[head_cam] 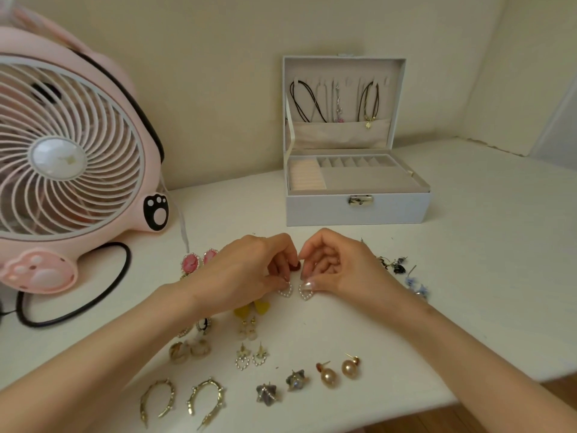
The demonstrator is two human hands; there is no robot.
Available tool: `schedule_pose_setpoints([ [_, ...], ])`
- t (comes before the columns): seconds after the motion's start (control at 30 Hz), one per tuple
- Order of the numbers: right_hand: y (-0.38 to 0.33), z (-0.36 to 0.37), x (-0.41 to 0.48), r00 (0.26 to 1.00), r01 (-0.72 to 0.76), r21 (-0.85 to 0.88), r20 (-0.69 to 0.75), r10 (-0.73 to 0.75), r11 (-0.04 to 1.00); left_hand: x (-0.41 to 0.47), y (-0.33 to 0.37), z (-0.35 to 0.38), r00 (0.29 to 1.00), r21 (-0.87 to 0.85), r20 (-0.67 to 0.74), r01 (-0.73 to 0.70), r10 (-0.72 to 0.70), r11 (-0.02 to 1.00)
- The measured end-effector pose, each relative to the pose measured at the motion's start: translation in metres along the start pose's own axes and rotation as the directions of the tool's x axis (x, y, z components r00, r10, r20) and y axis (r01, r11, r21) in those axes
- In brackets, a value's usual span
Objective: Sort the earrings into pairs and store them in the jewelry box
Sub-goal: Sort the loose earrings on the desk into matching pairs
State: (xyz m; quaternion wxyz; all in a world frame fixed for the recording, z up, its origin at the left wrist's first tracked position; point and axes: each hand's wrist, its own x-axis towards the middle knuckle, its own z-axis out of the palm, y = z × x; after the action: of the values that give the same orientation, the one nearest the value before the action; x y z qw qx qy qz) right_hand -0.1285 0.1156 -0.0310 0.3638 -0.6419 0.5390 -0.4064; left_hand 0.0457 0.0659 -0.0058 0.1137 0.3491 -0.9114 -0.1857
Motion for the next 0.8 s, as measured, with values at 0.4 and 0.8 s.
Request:
schedule_pose_setpoints([
  [0.4,-0.002,0.006,0.005,0.998,0.037,-0.194,-0.047,-0.047,0.98,0.001,-0.002,0.006,0.997,0.015,-0.083,0.004,-0.002,1.0],
  [0.8,-0.017,-0.042,-0.021,0.974,0.089,-0.267,-0.18,-0.14,0.959,-0.001,0.009,0.0,0.985,-0.001,-0.158,-0.074,0.073,0.997],
])
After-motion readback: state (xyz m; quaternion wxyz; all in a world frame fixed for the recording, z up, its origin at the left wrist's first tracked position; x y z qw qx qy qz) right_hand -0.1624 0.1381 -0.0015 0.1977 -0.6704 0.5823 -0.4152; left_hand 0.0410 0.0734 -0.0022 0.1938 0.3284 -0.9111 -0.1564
